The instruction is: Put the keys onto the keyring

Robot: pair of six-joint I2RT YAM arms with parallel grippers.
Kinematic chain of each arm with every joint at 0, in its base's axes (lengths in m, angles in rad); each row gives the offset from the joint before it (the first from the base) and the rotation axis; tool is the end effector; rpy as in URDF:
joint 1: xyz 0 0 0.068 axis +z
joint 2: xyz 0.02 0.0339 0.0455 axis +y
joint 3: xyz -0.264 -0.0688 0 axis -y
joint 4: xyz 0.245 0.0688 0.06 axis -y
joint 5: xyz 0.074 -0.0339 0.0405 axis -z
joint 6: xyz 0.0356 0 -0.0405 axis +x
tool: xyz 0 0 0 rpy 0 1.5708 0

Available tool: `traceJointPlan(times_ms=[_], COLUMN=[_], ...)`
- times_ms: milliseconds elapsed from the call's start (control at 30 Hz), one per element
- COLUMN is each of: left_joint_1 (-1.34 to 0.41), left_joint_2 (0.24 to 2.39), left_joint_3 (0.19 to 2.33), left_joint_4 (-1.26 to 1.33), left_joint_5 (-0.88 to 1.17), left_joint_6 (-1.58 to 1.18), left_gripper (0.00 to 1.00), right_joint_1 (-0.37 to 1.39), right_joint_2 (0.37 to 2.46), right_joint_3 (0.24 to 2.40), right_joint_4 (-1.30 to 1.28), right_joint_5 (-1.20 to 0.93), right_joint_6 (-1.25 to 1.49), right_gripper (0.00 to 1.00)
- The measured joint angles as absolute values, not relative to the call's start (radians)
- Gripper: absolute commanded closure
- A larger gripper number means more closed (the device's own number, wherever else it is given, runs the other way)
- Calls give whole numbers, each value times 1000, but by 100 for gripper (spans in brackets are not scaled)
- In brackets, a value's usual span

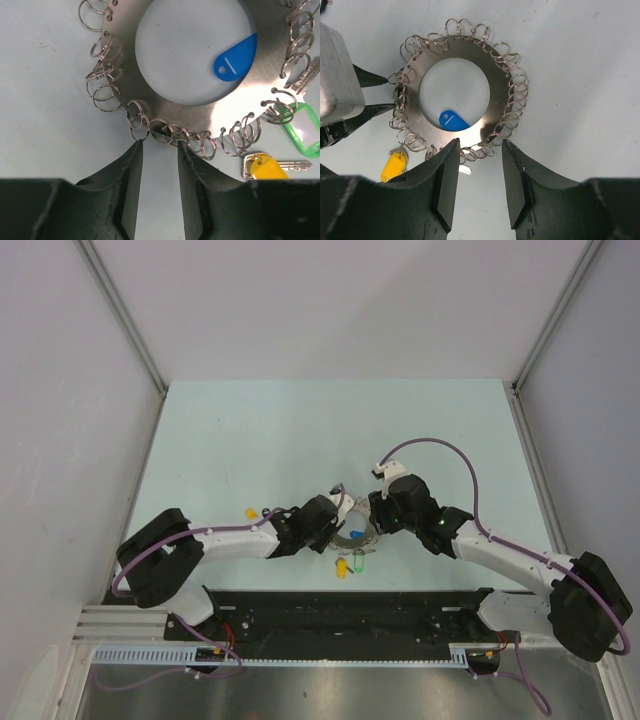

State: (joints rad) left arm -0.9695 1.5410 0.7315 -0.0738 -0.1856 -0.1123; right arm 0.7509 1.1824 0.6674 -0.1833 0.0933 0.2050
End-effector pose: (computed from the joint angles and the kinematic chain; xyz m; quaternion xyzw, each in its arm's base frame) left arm 0.1716 -0.2385 0.1572 0.3612 0.8656 -0.0980 0.3326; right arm 0.1826 0.1658 0.2190 -0.2251 0.8772 0.1566 0.3942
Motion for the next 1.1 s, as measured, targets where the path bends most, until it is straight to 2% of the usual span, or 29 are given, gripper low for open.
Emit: traceJointPlan(times_ms=[67, 300, 433, 733, 967, 1100], left_joint_1=[-970, -970, -971, -971, -971, -971], left_joint_2=[1541, 1541, 1541, 1529, 1409, 1318], left_joint_3=[731, 731, 731, 731, 685, 655], left_joint_4=[-73, -65, -56, -35, -28, -27], left_joint_5=[-201, -244, -260, -354, -329, -270], left_joint_6=[-113, -114, -117, -164, -207, -265], left_gripper=[61, 61, 60, 55, 42, 44], right_joint_1=[751, 751, 751, 751, 751, 752], right_joint_2=[1173, 1147, 1131, 1119, 1118, 1118], right_joint_3=[662, 643, 635, 629, 624, 624], right_joint_4=[-179, -173, -167, -149, -151, -153], right_joint_5=[93, 103, 115, 120, 104, 104], right_joint_6=[205, 202, 200, 198, 199, 200], right_gripper=[54, 35, 30, 27, 27, 27])
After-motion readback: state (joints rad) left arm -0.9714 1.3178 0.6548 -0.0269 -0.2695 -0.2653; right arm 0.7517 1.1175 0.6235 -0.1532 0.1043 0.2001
